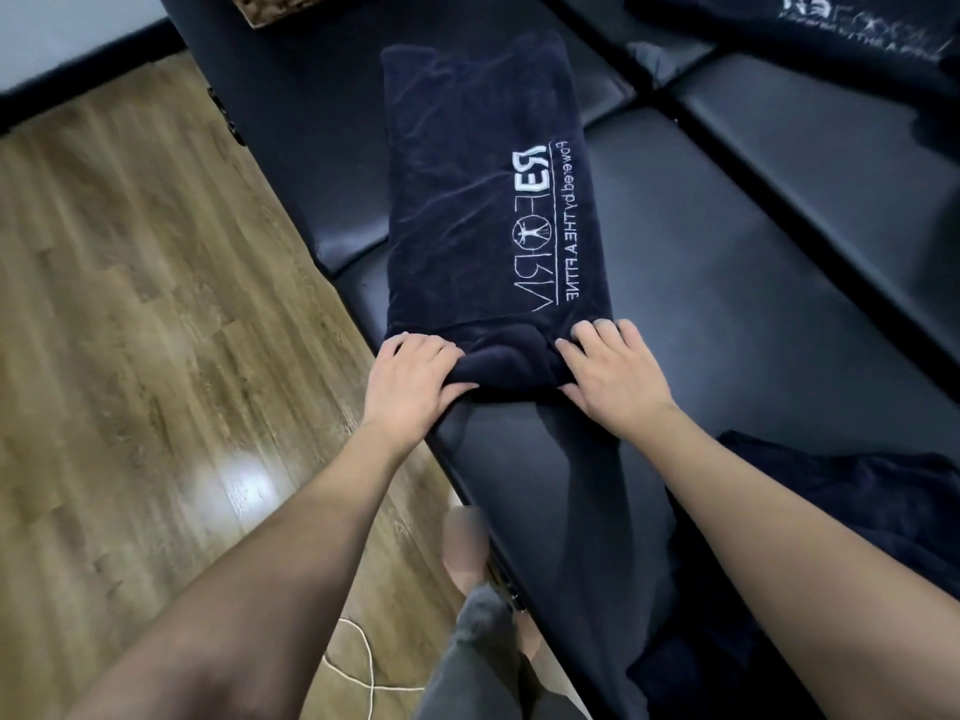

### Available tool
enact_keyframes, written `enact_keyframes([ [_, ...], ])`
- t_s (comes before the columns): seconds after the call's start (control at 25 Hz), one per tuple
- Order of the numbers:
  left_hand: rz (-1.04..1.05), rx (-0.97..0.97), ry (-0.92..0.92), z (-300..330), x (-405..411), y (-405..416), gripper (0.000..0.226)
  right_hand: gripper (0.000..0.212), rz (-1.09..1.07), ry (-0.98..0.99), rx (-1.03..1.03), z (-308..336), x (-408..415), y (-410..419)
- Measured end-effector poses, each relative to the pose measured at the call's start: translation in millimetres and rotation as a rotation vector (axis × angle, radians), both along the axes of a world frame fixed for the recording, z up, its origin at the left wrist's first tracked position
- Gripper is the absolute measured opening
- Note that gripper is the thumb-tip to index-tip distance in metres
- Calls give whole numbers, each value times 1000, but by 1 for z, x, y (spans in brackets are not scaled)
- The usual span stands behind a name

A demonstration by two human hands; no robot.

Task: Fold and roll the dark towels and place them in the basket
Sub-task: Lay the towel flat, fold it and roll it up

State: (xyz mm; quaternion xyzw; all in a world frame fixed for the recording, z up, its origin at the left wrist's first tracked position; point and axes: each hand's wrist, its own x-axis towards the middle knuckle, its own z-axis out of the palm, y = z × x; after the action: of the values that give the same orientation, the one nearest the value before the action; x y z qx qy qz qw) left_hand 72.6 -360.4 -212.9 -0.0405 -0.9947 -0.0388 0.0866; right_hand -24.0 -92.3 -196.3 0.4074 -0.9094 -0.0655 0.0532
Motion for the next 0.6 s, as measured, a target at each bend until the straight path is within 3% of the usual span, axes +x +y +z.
enact_keyframes([
  [0.16,-13,14,-42,15,-14,-4,63,33,76,-131,-177,-8,1,3],
  [0.28,126,92,-331,32,-22,-7,60,40,-23,-296,-241,4,1,-2],
  [0.44,245,24,-502,42,-31,-1,59,50,-179,-467,-67,24,-12,-21],
  [0.52,231,-65,-370,40,-31,3,49,52,-239,-514,31,25,-21,-33],
  [0.6,204,-107,-113,36,-24,16,34,48,-263,-533,68,26,-24,-43],
])
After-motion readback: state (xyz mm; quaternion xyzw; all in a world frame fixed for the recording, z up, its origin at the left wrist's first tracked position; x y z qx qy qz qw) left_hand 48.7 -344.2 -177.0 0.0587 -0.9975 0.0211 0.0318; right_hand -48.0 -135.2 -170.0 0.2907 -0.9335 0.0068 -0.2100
